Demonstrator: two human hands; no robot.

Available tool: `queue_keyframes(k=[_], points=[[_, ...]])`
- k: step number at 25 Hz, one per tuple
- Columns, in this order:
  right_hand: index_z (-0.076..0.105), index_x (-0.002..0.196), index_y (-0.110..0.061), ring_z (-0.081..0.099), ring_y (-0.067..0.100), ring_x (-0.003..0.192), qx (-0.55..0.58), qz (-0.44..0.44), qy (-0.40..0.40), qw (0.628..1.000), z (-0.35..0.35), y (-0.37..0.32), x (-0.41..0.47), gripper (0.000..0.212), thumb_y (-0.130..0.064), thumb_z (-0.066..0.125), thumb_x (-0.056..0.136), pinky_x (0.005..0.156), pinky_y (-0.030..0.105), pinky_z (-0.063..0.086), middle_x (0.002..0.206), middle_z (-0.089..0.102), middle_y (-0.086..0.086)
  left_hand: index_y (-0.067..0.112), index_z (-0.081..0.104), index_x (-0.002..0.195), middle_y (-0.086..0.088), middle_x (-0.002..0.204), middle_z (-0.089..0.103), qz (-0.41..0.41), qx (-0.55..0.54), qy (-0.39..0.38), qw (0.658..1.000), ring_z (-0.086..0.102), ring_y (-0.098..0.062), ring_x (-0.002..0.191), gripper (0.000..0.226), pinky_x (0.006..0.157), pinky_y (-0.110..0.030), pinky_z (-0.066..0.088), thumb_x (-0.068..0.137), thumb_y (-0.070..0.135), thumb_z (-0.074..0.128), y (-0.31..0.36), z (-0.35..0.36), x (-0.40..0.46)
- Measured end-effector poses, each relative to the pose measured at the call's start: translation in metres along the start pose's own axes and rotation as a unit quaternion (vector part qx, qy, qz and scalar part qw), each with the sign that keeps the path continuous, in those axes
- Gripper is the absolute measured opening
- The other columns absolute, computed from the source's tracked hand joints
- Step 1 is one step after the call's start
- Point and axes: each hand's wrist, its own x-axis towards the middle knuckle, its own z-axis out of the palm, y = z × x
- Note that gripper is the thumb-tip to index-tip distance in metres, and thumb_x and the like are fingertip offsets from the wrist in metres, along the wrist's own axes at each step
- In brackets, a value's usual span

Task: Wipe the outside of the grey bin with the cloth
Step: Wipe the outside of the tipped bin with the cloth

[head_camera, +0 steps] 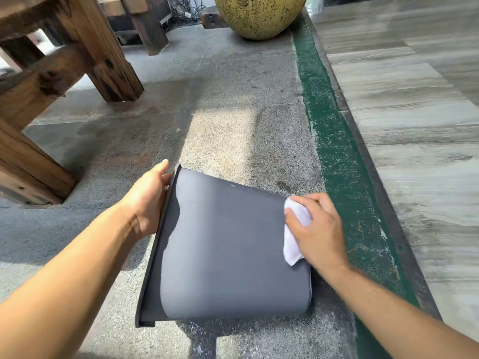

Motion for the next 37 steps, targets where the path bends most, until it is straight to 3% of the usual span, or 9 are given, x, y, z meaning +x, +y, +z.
queue_keyframes(k=[2, 6, 10, 15, 22, 26, 32, 35, 37], points=[[0.075, 0.113, -0.019, 0.054, 0.007, 0.097, 0.041, -0.096, -0.003, 0.995, 0.011, -0.028, -0.013, 0.027, -0.023, 0.076, 0.086, 0.094, 0.008, 0.037, 0.113, 0.055, -0.004, 0.010, 0.068, 0.106, -0.015, 0.096, 0.073, 0.013, 0.006, 0.000, 1.000, 0.068, -0.030, 0.083, 0.065, 0.084, -0.040, 0.052, 0.100, 0.066, 0.035, 0.003, 0.002, -0.001], [0.071, 0.117, -0.009, 0.062, 0.025, 0.106, 0.101, -0.260, -0.044, 0.959, 0.041, -0.078, -0.033, 0.029, -0.019, 0.070, 0.090, 0.097, 0.038, 0.050, 0.117, 0.057, 0.008, 0.001, 0.071, 0.096, -0.020, 0.089, 0.075, 0.007, 0.034, -0.026, 0.999, 0.071, -0.032, 0.077, 0.077, 0.079, -0.038, 0.053, 0.099, 0.068, 0.032, 0.013, 0.006, -0.004], [0.070, 0.117, -0.005, 0.062, 0.033, 0.103, 0.052, -0.321, -0.037, 0.945, 0.061, -0.127, -0.027, 0.032, -0.020, 0.069, 0.089, 0.087, 0.043, 0.052, 0.116, 0.061, 0.015, 0.008, 0.070, 0.091, -0.017, 0.083, 0.073, 0.023, 0.064, 0.004, 0.998, 0.069, -0.032, 0.073, 0.054, 0.077, -0.038, 0.052, 0.096, 0.058, 0.050, 0.014, 0.016, -0.008], [0.068, 0.116, -0.006, 0.058, 0.032, 0.101, -0.017, -0.275, -0.010, 0.961, 0.065, -0.161, -0.008, 0.037, -0.020, 0.069, 0.082, 0.086, 0.044, 0.053, 0.116, 0.058, 0.014, 0.014, 0.067, 0.075, -0.006, 0.075, 0.071, 0.128, 0.083, 0.130, 0.980, 0.064, -0.024, 0.074, 0.028, 0.074, -0.034, 0.047, 0.090, 0.038, 0.063, 0.013, 0.028, -0.005], [0.073, 0.111, -0.014, 0.062, 0.031, 0.096, -0.055, -0.208, 0.049, 0.975, 0.044, -0.096, 0.011, 0.029, -0.026, 0.067, 0.085, 0.083, 0.040, 0.051, 0.112, 0.061, 0.010, 0.014, 0.063, 0.083, -0.006, 0.094, 0.069, 0.142, 0.121, 0.254, 0.949, 0.063, -0.029, 0.090, 0.044, 0.090, -0.038, 0.049, 0.085, 0.058, 0.060, 0.017, 0.023, 0.000], [0.070, 0.121, -0.019, 0.059, 0.022, 0.105, -0.069, -0.120, 0.024, 0.990, 0.019, -0.039, 0.013, 0.032, -0.029, 0.067, 0.090, 0.088, 0.037, 0.052, 0.121, 0.054, 0.001, 0.013, 0.064, 0.078, -0.010, 0.095, 0.070, 0.150, 0.091, 0.279, 0.944, 0.063, -0.029, 0.088, 0.039, 0.077, -0.037, 0.044, 0.082, 0.052, 0.059, 0.015, 0.005, 0.006], [0.070, 0.128, -0.018, 0.050, 0.008, 0.099, 0.009, 0.016, 0.039, 0.999, 0.004, 0.010, 0.000, 0.034, -0.021, 0.067, 0.095, 0.086, 0.014, 0.033, 0.116, 0.049, -0.005, 0.015, 0.065, 0.085, -0.011, 0.098, 0.073, 0.121, 0.045, 0.270, 0.954, 0.067, -0.031, 0.091, 0.038, 0.079, -0.040, 0.047, 0.075, 0.051, 0.059, 0.008, -0.015, 0.009], [0.073, 0.126, -0.017, 0.053, 0.009, 0.097, 0.019, 0.094, 0.011, 0.995, 0.006, 0.029, -0.017, 0.032, -0.021, 0.066, 0.094, 0.087, 0.012, 0.032, 0.112, 0.054, -0.003, 0.014, 0.067, 0.083, -0.011, 0.094, 0.072, 0.128, 0.032, 0.264, 0.955, 0.066, -0.029, 0.084, 0.039, 0.076, -0.038, 0.045, 0.072, 0.051, 0.061, 0.004, -0.022, 0.008], [0.074, 0.125, -0.017, 0.057, 0.011, 0.100, 0.056, 0.126, 0.046, 0.989, 0.003, 0.029, -0.019, 0.031, -0.020, 0.066, 0.095, 0.090, 0.013, 0.032, 0.113, 0.055, -0.003, 0.015, 0.070, 0.080, -0.010, 0.089, 0.072, 0.150, 0.029, 0.261, 0.953, 0.065, -0.027, 0.081, 0.040, 0.074, -0.038, 0.045, 0.068, 0.053, 0.063, 0.002, -0.023, 0.007]])
